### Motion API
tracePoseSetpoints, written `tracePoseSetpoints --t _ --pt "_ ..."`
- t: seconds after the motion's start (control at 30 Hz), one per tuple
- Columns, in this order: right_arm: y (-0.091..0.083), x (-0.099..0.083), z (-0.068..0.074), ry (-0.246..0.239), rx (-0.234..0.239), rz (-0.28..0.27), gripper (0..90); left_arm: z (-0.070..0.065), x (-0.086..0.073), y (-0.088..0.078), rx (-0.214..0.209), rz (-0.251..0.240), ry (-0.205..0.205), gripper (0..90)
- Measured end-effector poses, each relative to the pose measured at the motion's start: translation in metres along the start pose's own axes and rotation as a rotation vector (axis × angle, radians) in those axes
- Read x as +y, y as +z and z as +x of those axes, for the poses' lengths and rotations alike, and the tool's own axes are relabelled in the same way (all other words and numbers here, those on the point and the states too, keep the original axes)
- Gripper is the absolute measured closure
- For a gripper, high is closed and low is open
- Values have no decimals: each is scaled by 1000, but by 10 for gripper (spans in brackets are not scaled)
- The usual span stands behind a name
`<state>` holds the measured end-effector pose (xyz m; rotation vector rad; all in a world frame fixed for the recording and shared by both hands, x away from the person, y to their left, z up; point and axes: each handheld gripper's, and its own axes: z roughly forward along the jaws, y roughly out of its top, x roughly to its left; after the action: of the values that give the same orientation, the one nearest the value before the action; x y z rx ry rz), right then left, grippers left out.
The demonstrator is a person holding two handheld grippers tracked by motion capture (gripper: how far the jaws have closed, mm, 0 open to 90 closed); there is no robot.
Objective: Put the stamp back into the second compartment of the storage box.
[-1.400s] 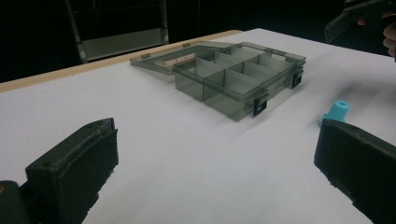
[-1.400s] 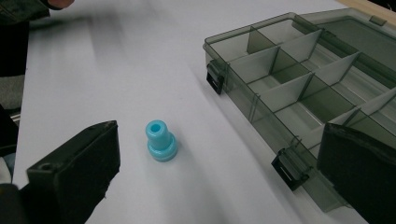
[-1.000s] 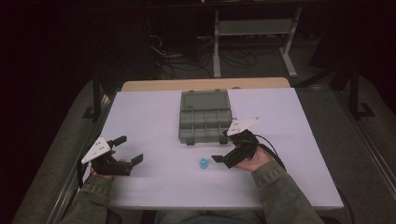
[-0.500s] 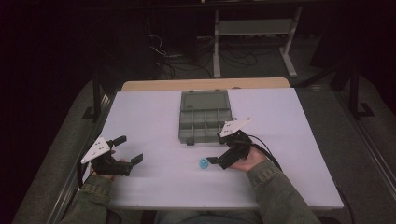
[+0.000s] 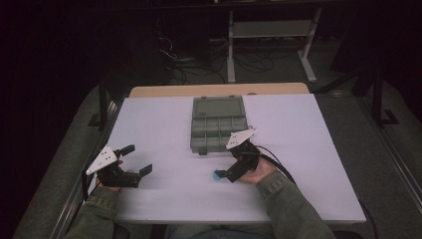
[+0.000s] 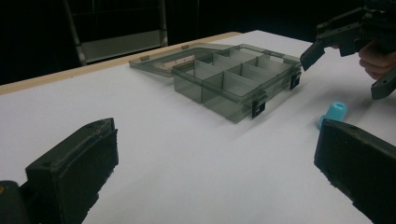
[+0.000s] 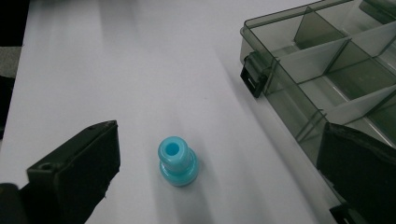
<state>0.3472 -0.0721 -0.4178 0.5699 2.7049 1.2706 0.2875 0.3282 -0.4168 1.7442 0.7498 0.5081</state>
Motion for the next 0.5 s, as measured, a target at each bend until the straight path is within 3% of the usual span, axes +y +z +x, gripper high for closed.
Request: tracePoseSetpoints --t 0.2,0.23,0.37,0.5 --pt "7 0 3 14 22 11 0 0 0 -1 0 4 5 0" --pt "9 -1 2 -7 12 21 0 0 0 -1 0 3 4 0" --pt "12 -1 4 -7 18 34 0 0 0 0 -1 3 6 0" --pt "17 -2 5 -32 50 64 101 0 0 -1 -1 3 4 0"
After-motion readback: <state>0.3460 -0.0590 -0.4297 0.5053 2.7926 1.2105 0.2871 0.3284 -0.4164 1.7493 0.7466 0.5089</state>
